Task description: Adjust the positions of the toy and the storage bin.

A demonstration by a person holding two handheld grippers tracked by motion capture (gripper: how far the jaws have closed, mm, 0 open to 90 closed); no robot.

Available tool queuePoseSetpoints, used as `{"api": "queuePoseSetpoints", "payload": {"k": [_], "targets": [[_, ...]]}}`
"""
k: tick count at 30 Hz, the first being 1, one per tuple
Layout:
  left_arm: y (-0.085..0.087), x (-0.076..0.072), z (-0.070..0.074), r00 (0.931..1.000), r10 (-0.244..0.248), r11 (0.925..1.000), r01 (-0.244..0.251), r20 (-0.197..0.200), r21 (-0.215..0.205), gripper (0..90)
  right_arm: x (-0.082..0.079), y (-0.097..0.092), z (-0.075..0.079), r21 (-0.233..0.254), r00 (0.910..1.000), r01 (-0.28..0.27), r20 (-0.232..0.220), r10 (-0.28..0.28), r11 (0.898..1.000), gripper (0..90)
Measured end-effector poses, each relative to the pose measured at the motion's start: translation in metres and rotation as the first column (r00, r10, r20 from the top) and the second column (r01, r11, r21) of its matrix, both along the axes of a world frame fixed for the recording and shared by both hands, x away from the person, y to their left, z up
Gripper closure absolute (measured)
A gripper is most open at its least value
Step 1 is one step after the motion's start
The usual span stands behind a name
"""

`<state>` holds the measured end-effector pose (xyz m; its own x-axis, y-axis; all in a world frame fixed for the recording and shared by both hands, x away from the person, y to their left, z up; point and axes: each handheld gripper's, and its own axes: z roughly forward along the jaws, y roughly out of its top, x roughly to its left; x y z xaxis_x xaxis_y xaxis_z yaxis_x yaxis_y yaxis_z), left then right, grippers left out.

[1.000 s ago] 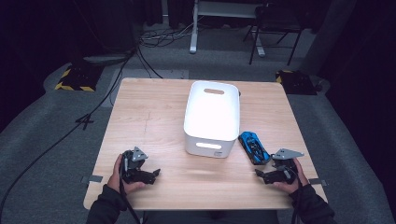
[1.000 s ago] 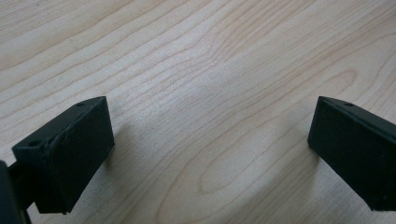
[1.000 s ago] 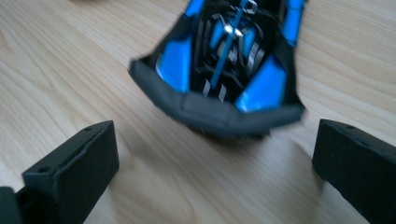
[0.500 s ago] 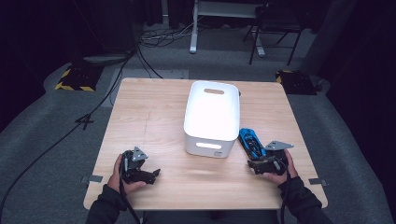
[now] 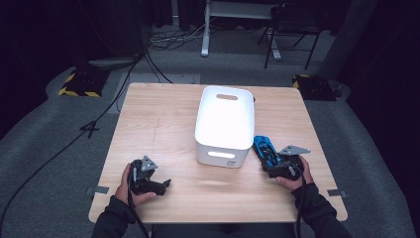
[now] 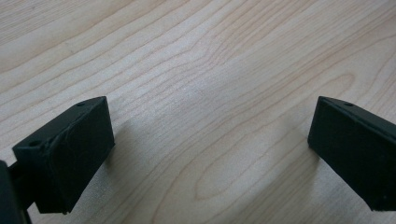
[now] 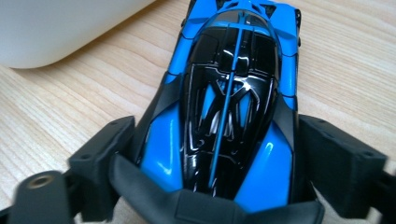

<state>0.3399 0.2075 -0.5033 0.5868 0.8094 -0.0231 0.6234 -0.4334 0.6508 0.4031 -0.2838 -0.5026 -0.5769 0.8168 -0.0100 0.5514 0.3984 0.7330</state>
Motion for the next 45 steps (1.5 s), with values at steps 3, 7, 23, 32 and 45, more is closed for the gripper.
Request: {"api": "queuePoseSetpoints", "payload": {"k": [3, 7, 23, 32, 45], "targets": [[-0.003, 0.0, 0.0, 0.9999, 0.01, 1.0, -0.01, 0.008, -0.001, 1.2, -0.001, -0.001, 0.0, 0.0, 1.0, 0.003, 0.006, -0.003, 1.0, 19.1], [-0.008, -0.001, 0.002, 0.9996, 0.005, 1.0, -0.005, 0.027, -0.005, 9.9, -0.002, -0.006, 0.001, 0.0, 0.9998, 0.018, 0.013, -0.018, 1.0, 22.4], [-0.041, -0.01, 0.053, 0.9659, -0.104, 0.9876, 0.128, 0.237, -0.09, 18.3, -0.01, -0.032, 0.001, -0.003, 0.9996, 0.0, 0.028, 0.0, 1.0, 24.4], [-0.063, -0.004, 0.086, 0.9337, -0.129, 0.973, 0.184, 0.334, -0.139, 18.6, -0.013, -0.047, 0.002, -0.017, 0.9992, 0.021, 0.036, -0.021, 1.0, 24.4], [-0.09, 0.003, 0.113, 0.8969, -0.181, 0.9506, 0.264, 0.404, -0.162, 19.2, -0.009, -0.069, 0.002, -0.01, 0.9953, 0.093, 0.028, -0.093, 0.996, 24.4]]}}
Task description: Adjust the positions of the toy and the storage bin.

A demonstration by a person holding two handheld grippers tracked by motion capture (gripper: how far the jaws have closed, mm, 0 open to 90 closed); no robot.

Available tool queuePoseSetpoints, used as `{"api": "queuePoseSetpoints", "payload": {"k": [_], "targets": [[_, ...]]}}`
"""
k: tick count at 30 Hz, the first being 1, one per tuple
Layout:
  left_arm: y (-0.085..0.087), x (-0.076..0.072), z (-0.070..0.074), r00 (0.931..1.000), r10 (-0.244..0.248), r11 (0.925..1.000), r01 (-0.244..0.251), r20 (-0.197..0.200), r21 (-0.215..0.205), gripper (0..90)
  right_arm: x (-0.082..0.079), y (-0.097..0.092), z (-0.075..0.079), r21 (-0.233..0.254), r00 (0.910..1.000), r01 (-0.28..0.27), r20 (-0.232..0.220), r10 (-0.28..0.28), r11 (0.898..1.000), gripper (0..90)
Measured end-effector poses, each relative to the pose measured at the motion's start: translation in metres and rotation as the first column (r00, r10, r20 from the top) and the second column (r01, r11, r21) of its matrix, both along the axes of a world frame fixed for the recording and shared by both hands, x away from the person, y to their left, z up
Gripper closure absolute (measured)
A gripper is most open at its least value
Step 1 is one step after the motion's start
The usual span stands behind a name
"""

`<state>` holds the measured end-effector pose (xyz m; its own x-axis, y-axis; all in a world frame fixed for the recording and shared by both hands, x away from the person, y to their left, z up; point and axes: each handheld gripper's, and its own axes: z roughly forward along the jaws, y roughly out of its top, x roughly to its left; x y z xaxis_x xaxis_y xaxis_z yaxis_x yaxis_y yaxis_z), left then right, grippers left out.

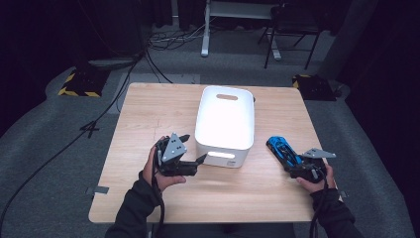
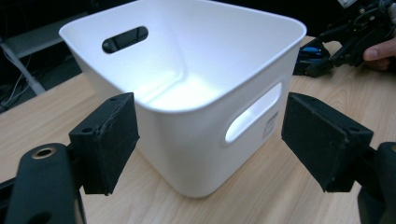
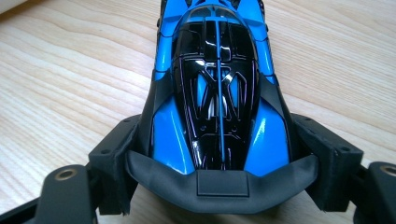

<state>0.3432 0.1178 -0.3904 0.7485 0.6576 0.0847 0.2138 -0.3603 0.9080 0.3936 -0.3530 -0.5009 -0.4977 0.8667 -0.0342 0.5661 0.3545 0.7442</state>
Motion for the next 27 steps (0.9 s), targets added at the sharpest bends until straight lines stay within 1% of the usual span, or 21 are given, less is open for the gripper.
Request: {"api": "queuePoseSetpoints", "payload": {"k": [3, 4, 5, 6, 7, 8, 9, 10, 11, 12, 15, 16, 18, 19, 21, 22, 23, 24, 25, 26, 27], "targets": [[-0.011, 0.004, 0.007, 0.9999, -0.011, 0.9999, 0.011, -0.001, 0.013, 20.9, 0.001, -0.004, 0.0, -0.001, 0.9999, 0.014, -0.001, -0.014, 1.0, 24.4], [-0.015, 0.005, 0.009, 0.9998, -0.014, 0.9996, 0.014, 0.012, 0.023, 21.1, 0.001, -0.005, 0.0, 0.006, 0.9998, 0.017, -0.004, -0.017, 1.0, 24.4], [-0.019, 0.005, 0.011, 0.9997, -0.021, 0.9996, 0.021, 0.014, 0.02, 21.1, 0.002, -0.007, 0.0, 0.007, 0.9998, 0.019, -0.002, -0.019, 1.0, 24.4], [-0.019, 0.005, 0.011, 0.9997, -0.021, 0.9996, 0.021, 0.014, 0.02, 21.3, 0.002, -0.007, 0.0, 0.007, 0.9998, 0.019, -0.002, -0.019, 1.0, 24.4], [-0.029, 0.008, 0.016, 0.9988, -0.046, 0.9988, 0.046, 0.015, 0.019, 21.6, 0.002, -0.008, 0.0, 0.004, 0.9996, 0.027, -0.001, -0.027, 1.0, 24.4], [-0.029, 0.008, 0.016, 0.9988, -0.046, 0.9988, 0.046, 0.015, 0.019, 22.6, 0.002, -0.008, 0.0, 0.004, 0.9996, 0.027, -0.001, -0.027, 1.0, 24.4], [-0.034, 0.009, 0.017, 0.9984, -0.055, 0.9985, 0.055, 0.012, 0.009, 22.6, 0.003, -0.01, 0.0, 0.004, 0.9994, 0.033, -0.005, -0.033, 0.999, 24.4], [-0.041, 0.01, 0.019, 0.9972, -0.072, 0.9974, 0.072, 0.017, -0.002, 24.3, 0.003, -0.011, 0.0, 0.007, 0.9992, 0.04, -0.005, -0.04, 0.999, 24.4], [-0.047, 0.01, 0.019, 0.9965, -0.082, 0.9966, 0.082, 0.016, -0.003, 25.7, 0.003, -0.011, 0.0, 0.006, 0.9992, 0.041, -0.003, -0.041, 0.999, 24.4], [-0.054, 0.011, 0.02, 0.996, -0.086, 0.9963, 0.086, 0.024, 0.001, 26.4, 0.004, -0.013, 0.0, -0.002, 0.9994, 0.035, -0.003, -0.035, 0.999, 24.4], [-0.074, 0.012, 0.018, 0.9939, -0.109, 0.994, 0.109, 0.015, -0.002, 28.5, 0.004, -0.014, 0.0, 0.008, 0.999, 0.044, -0.004, -0.044, 0.999, 24.4], [-0.081, 0.012, 0.017, 0.9933, -0.115, 0.9933, 0.115, 0.011, 0.006, 28.5, 0.004, -0.015, 0.0, 0.005, 0.9992, 0.04, -0.003, -0.04, 0.999, 24.4], [-0.092, 0.013, 0.014, 0.9941, -0.109, 0.994, 0.108, 0.009, 0.015, 29.1, 0.004, -0.016, 0.0, 0.005, 0.9991, 0.043, -0.004, -0.043, 0.999, 24.4], [-0.092, 0.013, 0.014, 0.9941, -0.109, 0.994, 0.108, 0.009, 0.015, 30.7, 0.004, -0.016, 0.0, 0.005, 0.9991, 0.043, -0.004, -0.043, 0.999, 24.4], [-0.109, 0.014, 0.006, 0.9943, -0.106, 0.9943, 0.106, -0.013, -0.002, 31.4, 0.003, -0.016, 0.0, 0.009, 0.9988, 0.049, -0.003, -0.049, 0.999, 24.3], [-0.109, 0.014, 0.006, 0.9943, -0.106, 0.9943, 0.106, -0.013, -0.002, 31.4, 0.003, -0.016, 0.0, 0.01, 0.9988, 0.05, -0.003, -0.05, 0.999, 24.4], [-0.116, 0.014, 0.003, 0.9932, -0.114, 0.9935, 0.114, -0.026, 0.002, 31.2, 0.003, -0.016, 0.0, 0.011, 0.9987, 0.051, -0.003, -0.051, 0.999, 24.3], [-0.127, 0.014, 0.0, 0.9934, -0.111, 0.9929, 0.112, -0.03, 0.04, 30.6, 0.003, -0.016, -0.001, 0.011, 0.9987, 0.051, -0.002, -0.051, 0.999, 24.3], [-0.131, 0.015, -0.002, 0.9945, -0.102, 0.9922, 0.104, -0.024, 0.069, 30.2, 0.003, -0.016, -0.001, 0.012, 0.9986, 0.053, -0.003, -0.053, 0.999, 24.3], [-0.135, 0.016, -0.003, 0.9947, -0.1, 0.9911, 0.102, -0.024, 0.087, 29.8, 0.003, -0.016, -0.001, 0.013, 0.9986, 0.053, -0.001, -0.053, 0.999, 24.3], [-0.139, 0.017, -0.004, 0.9959, -0.085, 0.9925, 0.088, -0.028, 0.085, 29.4, 0.003, -0.016, -0.001, 0.014, 0.9985, 0.054, -0.002, -0.054, 0.998, 24.3]]}}
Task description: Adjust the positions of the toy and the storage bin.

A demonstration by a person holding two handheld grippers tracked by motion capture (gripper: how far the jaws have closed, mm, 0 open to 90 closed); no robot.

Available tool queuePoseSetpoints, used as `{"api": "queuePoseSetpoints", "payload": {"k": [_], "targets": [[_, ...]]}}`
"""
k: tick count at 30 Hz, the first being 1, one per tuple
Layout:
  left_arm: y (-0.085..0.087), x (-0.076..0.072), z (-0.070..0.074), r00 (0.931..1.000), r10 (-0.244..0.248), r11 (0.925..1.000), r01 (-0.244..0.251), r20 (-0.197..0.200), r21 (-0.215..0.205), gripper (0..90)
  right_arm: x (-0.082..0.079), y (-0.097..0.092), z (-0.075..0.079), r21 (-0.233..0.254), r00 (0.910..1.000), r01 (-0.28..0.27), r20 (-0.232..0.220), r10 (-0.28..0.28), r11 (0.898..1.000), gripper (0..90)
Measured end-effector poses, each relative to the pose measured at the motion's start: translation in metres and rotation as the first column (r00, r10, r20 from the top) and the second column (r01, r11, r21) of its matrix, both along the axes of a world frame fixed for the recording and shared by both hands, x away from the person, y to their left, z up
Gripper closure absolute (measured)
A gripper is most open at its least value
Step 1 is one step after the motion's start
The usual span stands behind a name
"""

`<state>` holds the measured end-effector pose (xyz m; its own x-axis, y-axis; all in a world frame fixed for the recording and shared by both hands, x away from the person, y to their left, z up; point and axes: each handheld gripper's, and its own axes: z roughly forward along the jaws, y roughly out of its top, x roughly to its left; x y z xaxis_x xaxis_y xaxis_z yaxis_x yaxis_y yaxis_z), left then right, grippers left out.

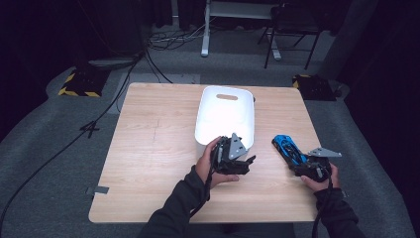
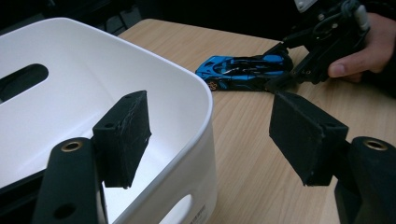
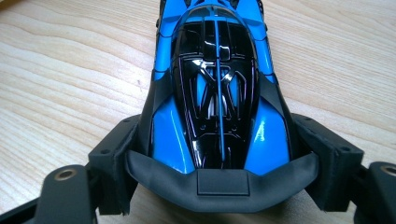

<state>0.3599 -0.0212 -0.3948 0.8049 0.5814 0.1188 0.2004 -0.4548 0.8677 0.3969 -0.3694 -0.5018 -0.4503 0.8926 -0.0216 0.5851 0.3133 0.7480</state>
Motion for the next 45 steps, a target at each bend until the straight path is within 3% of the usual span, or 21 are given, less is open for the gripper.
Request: {"api": "queuePoseSetpoints", "payload": {"k": [4, 7, 10, 12, 15, 17, 20, 22, 24, 27, 31, 39, 41, 44, 45], "targets": [[-0.009, 0.006, -0.005, 0.9987, 0.048, 0.9989, -0.048, -0.018, 0.002, 32.1, 0.0, 0.0, 0.0, 0.001, 1.0, 0.006, -0.001, -0.006, 1.0, 24.3], [-0.009, 0.009, -0.008, 0.9984, 0.053, 0.9986, -0.053, -0.021, 0.003, 42.5, 0.0, 0.0, -0.001, 0.003, 1.0, 0.004, 0.003, -0.004, 1.0, 24.3], [-0.005, 0.013, -0.01, 0.9996, 0.016, 0.9999, -0.016, -0.023, -0.005, 57.3, 0.0, 0.0, -0.001, 0.005, 1.0, 0.006, 0.002, -0.006, 1.0, 24.2], [-0.004, 0.013, -0.01, 0.9993, 0.023, 0.9995, -0.023, -0.029, -0.019, 65.0, 0.0, 0.0, -0.001, 0.004, 1.0, 0.005, 0.003, -0.005, 1.0, 24.2], [0.002, 0.016, -0.01, 0.9992, -0.021, 0.9992, 0.02, -0.034, -0.035, 69.0, 0.0, 0.0, -0.001, 0.004, 1.0, 0.005, 0.002, -0.005, 1.0, 24.2], [0.004, 0.015, -0.009, 0.9992, -0.028, 0.9991, 0.027, -0.027, -0.032, 71.8, 0.0, 0.0, -0.001, 0.004, 1.0, 0.005, 0.002, -0.005, 1.0, 24.2], [0.01, 0.014, -0.007, 0.9961, -0.077, 0.9968, 0.075, -0.044, -0.028, 73.4, 0.0, 0.0, -0.001, 0.004, 1.0, 0.005, 0.002, -0.005, 1.0, 24.2], [0.012, 0.013, -0.007, 0.9949, -0.088, 0.9957, 0.086, -0.05, -0.034, 73.8, 0.0, 0.0, -0.001, 0.004, 1.0, 0.006, 0.003, -0.006, 1.0, 24.2], [0.025, 0.009, -0.005, 0.9905, -0.125, 0.9922, 0.125, -0.057, -0.006, 73.8, 0.0, 0.001, -0.001, 0.004, 1.0, 0.008, 0.006, -0.008, 1.0, 24.2], [0.038, 0.004, -0.004, 0.9856, -0.157, 0.9876, 0.157, -0.063, 0.0, 73.4, -0.001, 0.001, -0.001, 0.004, 0.9999, 0.008, 0.006, -0.008, 1.0, 24.2], [0.058, -0.006, -0.001, 0.9843, -0.161, 0.9863, 0.163, -0.074, 0.026, 70.7, -0.001, 0.001, -0.001, 0.005, 0.9999, 0.008, 0.005, -0.008, 1.0, 24.1], [0.09, -0.022, 0.001, 0.9949, -0.084, 0.995, 0.087, -0.057, 0.051, 63.6, -0.001, 0.001, -0.001, 0.002, 0.9999, 0.011, 0.005, -0.011, 1.0, 24.1], [0.094, -0.024, 0.0, 0.9965, -0.052, 0.9979, 0.054, -0.066, 0.034, 61.4, -0.001, 0.001, -0.001, 0.003, 0.9999, 0.012, 0.004, -0.012, 1.0, 24.1], [0.099, -0.025, 0.001, 0.9985, -0.022, 0.9986, 0.024, -0.049, 0.046, 55.6, -0.001, 0.001, -0.001, 0.004, 0.9999, 0.012, 0.003, -0.012, 1.0, 24.1], [0.104, -0.026, 0.002, 0.9991, 0.012, 0.9988, -0.01, -0.04, 0.049, 52.4, -0.001, 0.001, -0.001, 0.006, 0.9999, 0.013, 0.002, -0.013, 1.0, 24.1]]}}
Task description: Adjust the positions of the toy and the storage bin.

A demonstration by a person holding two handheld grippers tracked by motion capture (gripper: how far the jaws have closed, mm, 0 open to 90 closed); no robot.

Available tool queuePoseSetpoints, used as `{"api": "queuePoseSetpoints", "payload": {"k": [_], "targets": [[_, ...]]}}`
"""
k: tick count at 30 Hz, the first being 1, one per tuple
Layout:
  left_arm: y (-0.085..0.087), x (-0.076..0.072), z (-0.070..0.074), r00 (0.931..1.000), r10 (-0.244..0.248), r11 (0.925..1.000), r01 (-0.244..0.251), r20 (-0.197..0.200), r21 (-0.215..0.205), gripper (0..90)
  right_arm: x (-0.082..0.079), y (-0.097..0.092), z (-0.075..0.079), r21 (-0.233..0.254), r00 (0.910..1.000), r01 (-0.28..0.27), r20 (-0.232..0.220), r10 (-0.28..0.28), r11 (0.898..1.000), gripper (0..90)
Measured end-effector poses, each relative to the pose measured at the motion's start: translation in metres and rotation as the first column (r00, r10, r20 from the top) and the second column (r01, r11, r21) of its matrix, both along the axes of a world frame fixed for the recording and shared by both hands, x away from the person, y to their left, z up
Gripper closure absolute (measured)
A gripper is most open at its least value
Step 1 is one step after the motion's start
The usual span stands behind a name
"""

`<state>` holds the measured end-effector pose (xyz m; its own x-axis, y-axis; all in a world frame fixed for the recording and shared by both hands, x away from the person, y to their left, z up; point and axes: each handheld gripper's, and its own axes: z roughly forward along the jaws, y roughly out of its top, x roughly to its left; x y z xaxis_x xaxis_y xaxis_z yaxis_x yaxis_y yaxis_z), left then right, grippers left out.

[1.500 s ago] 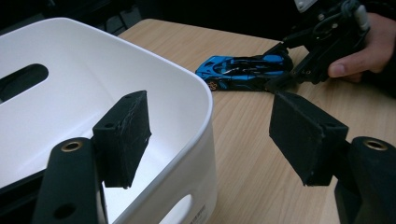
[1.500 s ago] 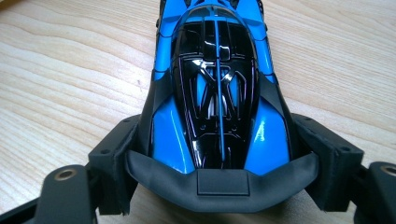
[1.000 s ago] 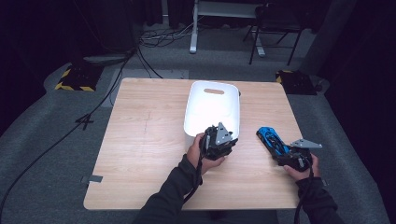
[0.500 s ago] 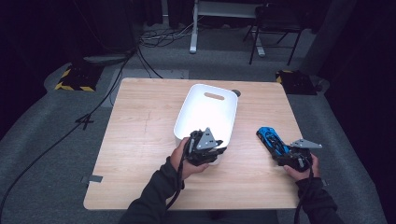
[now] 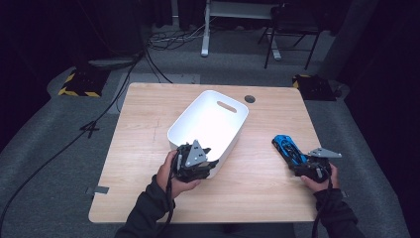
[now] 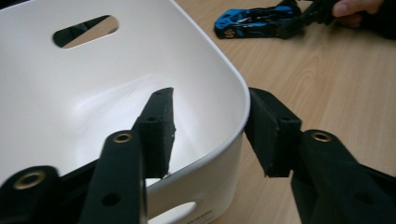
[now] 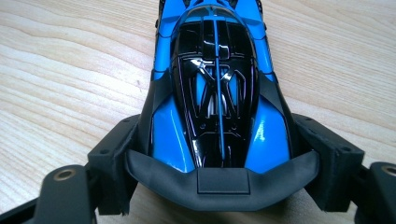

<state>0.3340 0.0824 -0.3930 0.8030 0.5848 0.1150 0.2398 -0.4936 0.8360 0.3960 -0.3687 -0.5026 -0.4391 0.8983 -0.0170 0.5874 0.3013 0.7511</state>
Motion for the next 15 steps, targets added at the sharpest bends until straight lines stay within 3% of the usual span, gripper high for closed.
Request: {"api": "queuePoseSetpoints", "payload": {"k": [4, 5, 7, 9, 12, 15], "targets": [[0.005, 0.001, 0.0, 0.999, 0.044, 0.9989, -0.044, -0.002, -0.017, 47.1, 0.0, 0.0, 0.0, 0.002, 1.0, 0.0, 0.0, 0.0, 1.0, 24.0], [0.003, 0.001, 0.0, 0.9982, 0.058, 0.9971, -0.059, -0.011, -0.049, 45.6, 0.0, 0.0, 0.0, 0.001, 1.0, -0.001, 0.001, 0.001, 1.0, 24.0], [0.0, 0.0, 0.001, 0.9984, 0.054, 0.9968, -0.055, -0.014, -0.059, 42.1, 0.0, 0.0, 0.0, 0.002, 1.0, 0.0, 0.0, 0.0, 1.0, 24.0], [-0.013, -0.001, 0.005, 0.9975, 0.07, 0.9952, -0.069, 0.008, -0.069, 36.9, 0.0, 0.0, 0.0, 0.002, 1.0, -0.002, -0.002, 0.002, 1.0, 24.0], [-0.025, 0.0, 0.008, 0.9973, 0.072, 0.9947, -0.072, 0.008, -0.073, 33.8, 0.0, 0.0, 0.0, 0.002, 1.0, -0.001, -0.001, 0.001, 1.0, 24.0], [-0.048, 0.006, 0.01, 0.9961, 0.088, 0.9951, -0.087, 0.012, -0.047, 32.3, 0.0, 0.0, 0.0, 0.001, 1.0, -0.003, -0.003, 0.003, 1.0, 24.0]]}}
